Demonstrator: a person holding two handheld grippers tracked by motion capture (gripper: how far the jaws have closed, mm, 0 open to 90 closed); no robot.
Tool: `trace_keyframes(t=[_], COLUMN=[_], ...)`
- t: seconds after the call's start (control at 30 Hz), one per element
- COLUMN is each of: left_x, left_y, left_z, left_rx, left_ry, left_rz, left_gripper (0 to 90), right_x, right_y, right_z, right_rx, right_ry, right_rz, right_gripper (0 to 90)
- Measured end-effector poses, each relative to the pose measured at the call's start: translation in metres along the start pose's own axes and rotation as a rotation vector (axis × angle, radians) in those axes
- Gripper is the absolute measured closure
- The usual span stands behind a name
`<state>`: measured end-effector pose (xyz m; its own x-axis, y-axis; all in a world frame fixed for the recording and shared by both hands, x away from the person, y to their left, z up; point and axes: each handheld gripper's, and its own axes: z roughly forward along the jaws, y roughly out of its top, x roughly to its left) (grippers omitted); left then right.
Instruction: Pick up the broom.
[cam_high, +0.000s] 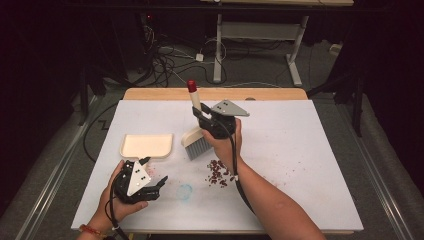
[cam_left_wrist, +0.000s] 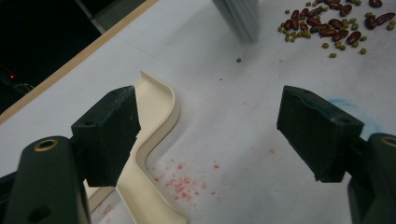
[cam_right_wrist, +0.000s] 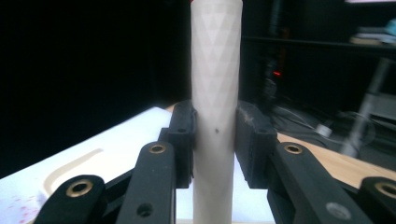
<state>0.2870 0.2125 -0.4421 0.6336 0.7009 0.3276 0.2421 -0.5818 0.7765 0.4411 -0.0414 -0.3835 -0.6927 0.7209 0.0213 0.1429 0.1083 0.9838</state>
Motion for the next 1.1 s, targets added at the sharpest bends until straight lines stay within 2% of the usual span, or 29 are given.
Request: trace_keyframes(t=[0.03, 0.07, 0.17, 0.2, 0.3, 0.37, 0.5, 0.6, 0.63, 0.73, 0.83, 0.87, 0.93, 1.1], left_x=[0.000, 0.000, 0.000, 0.000, 0.000, 0.000, -0.001, -0.002, -0.002, -0.003, -0.003, -0.004, -0.005, -0.009], left_y=[0.000, -0.001, -0.002, -0.003, -0.003, -0.004, -0.004, -0.004, -0.004, -0.004, -0.003, -0.003, -0.001, 0.003], left_z=[0.000, 0.000, 0.000, 0.000, -0.001, -0.001, -0.001, -0.001, -0.001, 0.000, 0.001, 0.001, 0.003, 0.007], left_rx=[-0.002, -0.002, 0.008, 0.007, 0.011, 0.011, 0.016, 0.018, 0.017, 0.021, 0.024, 0.026, 0.029, 0.039], left_ry=[0.000, 0.001, -0.002, -0.002, -0.003, -0.005, -0.008, -0.011, -0.012, -0.013, -0.015, -0.016, -0.017, -0.024], left_rz=[-0.004, -0.008, -0.004, -0.006, -0.006, -0.007, 0.000, 0.002, 0.002, -0.002, -0.002, 0.000, 0.005, 0.022], left_gripper=[20.5, 20.5, 20.5, 20.5, 20.5, 20.5, 20.5, 20.5, 20.5, 20.5, 20.5, 20.5, 20.5, 20.5], right_x=[0.001, 0.001, 0.005, 0.005, 0.005, 0.003, 0.001, -0.003, -0.007, -0.015, -0.025, -0.025, -0.034, -0.042], right_y=[-0.001, -0.001, -0.006, -0.007, -0.012, -0.016, -0.017, -0.017, -0.018, -0.020, -0.022, -0.022, -0.024, -0.025], right_z=[0.005, 0.005, 0.020, 0.023, 0.031, 0.033, 0.030, 0.021, 0.011, -0.008, -0.026, -0.026, -0.043, -0.058], right_rx=[-0.001, -0.001, 0.010, 0.014, 0.032, 0.057, 0.060, 0.059, 0.058, 0.065, 0.060, 0.060, 0.055, 0.046], right_ry=[0.025, 0.025, 0.056, 0.066, 0.071, 0.080, 0.077, 0.090, 0.101, 0.117, 0.120, 0.120, 0.107, 0.096], right_rz=[-0.006, -0.006, -0.027, -0.018, -0.009, -0.024, -0.032, -0.045, -0.068, -0.078, -0.076, -0.076, -0.073, -0.057], right_gripper=[70.5, 70.5, 70.6, 70.5, 70.5, 70.5, 70.5, 70.6, 70.6, 70.6, 70.6, 70.6, 70.6, 70.6])
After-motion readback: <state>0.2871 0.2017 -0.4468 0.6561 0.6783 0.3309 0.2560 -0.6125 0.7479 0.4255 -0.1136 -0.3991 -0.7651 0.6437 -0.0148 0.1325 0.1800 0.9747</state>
